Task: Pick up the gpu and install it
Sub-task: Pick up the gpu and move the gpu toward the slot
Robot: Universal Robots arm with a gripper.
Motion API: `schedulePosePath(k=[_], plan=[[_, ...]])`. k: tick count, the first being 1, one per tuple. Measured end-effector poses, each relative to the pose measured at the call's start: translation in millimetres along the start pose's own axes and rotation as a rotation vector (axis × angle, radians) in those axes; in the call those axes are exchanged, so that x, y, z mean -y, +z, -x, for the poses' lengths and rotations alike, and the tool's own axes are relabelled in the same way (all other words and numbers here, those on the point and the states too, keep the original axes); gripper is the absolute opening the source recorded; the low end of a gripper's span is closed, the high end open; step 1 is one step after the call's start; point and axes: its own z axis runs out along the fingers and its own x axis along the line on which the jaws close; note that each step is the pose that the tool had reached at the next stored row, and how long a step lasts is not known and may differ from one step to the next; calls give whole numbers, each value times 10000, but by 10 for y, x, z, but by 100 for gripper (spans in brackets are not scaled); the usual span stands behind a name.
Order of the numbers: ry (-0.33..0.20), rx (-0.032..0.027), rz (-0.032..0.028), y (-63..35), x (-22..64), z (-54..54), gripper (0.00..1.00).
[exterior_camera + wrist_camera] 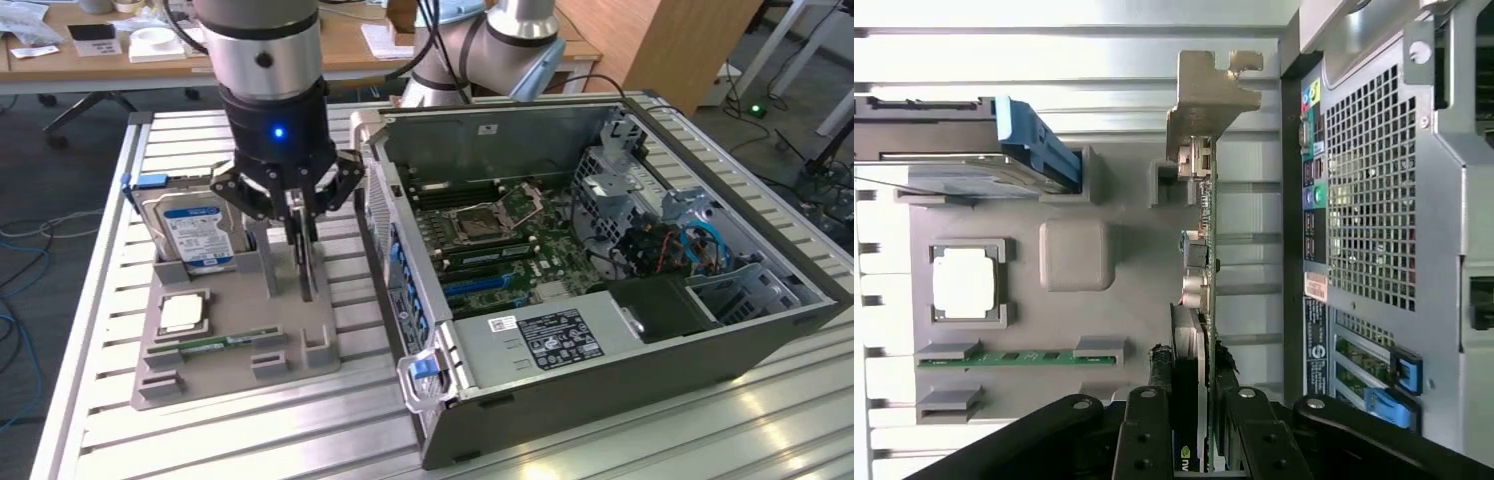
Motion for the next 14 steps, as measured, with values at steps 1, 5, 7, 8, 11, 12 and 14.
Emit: schedulePosePath(k=[1, 5, 7, 8, 11, 12, 14], plan=[[0, 7, 0, -39, -2, 1, 26], [-2, 36, 2, -197, -8, 7, 26], [-2, 51, 2, -275, -11, 9, 26], [-3, 59, 2, -314, -13, 11, 26], [-3, 81, 3, -430, -18, 15, 26], [-3, 88, 3, -467, -19, 16, 26], [-4, 104, 4, -538, -22, 18, 26]])
